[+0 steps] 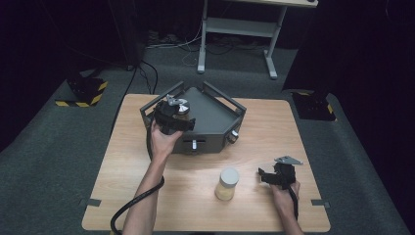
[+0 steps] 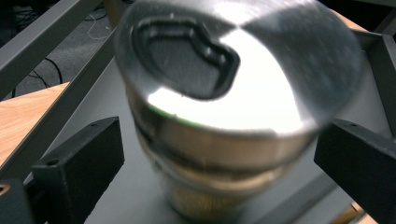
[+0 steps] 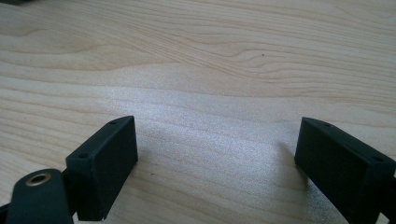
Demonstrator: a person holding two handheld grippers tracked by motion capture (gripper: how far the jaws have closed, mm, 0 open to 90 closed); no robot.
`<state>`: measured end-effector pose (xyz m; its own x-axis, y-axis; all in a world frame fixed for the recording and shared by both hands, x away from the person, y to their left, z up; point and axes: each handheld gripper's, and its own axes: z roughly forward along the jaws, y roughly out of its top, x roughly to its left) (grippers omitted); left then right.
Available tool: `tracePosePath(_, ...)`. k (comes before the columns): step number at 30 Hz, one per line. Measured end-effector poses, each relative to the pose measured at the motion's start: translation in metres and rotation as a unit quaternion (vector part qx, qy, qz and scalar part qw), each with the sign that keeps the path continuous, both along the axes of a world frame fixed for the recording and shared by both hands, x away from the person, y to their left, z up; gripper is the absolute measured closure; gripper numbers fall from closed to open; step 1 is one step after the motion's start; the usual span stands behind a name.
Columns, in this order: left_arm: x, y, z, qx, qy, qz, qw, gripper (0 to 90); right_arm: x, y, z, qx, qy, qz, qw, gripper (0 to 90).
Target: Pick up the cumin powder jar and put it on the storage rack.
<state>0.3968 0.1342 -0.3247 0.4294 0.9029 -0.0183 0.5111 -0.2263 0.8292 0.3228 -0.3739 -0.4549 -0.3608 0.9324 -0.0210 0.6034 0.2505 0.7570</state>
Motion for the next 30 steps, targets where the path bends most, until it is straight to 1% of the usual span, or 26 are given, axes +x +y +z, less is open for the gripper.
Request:
tracePosePath(1, -0.001, 0.001, 0.000, 0.002, -0.001, 0.001, 1.0000, 1.3, 0.000, 0.000, 0.000, 0.001, 0.000, 0.000, 1.0000, 12.2)
tracePosePath(3, -0.005, 0.003, 0.000, -0.004, -0.004, 0.004, 1.0000, 0.9, 0.000, -0.001, 0.000, 0.002, 0.000, 0.000, 1.0000, 12.2)
tracePosePath(7, -0.013, 0.009, 0.000, -0.008, -0.009, -0.001, 0.9999, 2.1, 0.000, -0.001, 0.000, 0.005, 0.000, -0.001, 1.0000, 12.2)
tracePosePath(9, -0.017, 0.010, 0.001, -0.005, -0.012, -0.005, 0.9999, 2.1, 0.000, -0.002, 0.000, 0.005, 0.000, -0.001, 1.0000, 12.2)
tracePosePath(13, -0.025, 0.014, -0.001, -0.007, -0.014, -0.010, 0.9998, 0.3, 0.000, -0.003, -0.001, 0.007, 0.000, -0.001, 1.0000, 12.3)
tracePosePath(16, -0.032, 0.014, -0.003, 0.003, -0.017, -0.016, 0.9997, 0.3, 0.000, -0.003, -0.001, 0.008, 0.000, -0.002, 1.0000, 12.3)
tracePosePath(18, -0.037, 0.016, -0.004, 0.000, -0.013, -0.017, 0.9998, 0.3, 0.000, -0.003, -0.001, 0.008, 0.000, -0.001, 1.0000, 12.3)
tracePosePath(22, -0.045, 0.021, -0.007, -0.002, -0.014, -0.022, 0.9997, 0.3, 0.000, -0.001, 0.000, 0.003, 0.000, -0.001, 1.0000, 12.2)
tracePosePath(25, -0.052, 0.025, -0.011, -0.004, -0.012, -0.022, 0.9997, 0.3, 0.000, 0.000, 0.000, 0.000, 0.000, -0.001, 1.0000, 12.1)
tracePosePath(27, -0.058, 0.026, -0.017, -0.007, -0.013, -0.018, 0.9997, 0.3, 0.000, -0.001, 0.000, 0.002, 0.000, -0.001, 1.0000, 12.2)
tracePosePath(28, -0.062, 0.028, -0.021, -0.011, -0.012, -0.017, 0.9997, 0.3, 0.000, -0.001, 0.000, 0.003, 0.000, -0.002, 1.0000, 12.2)
tracePosePath(30, -0.068, 0.029, -0.028, -0.012, -0.011, -0.015, 0.9998, 0.3, 0.000, -0.001, 0.000, 0.003, 0.000, -0.002, 1.0000, 12.1)
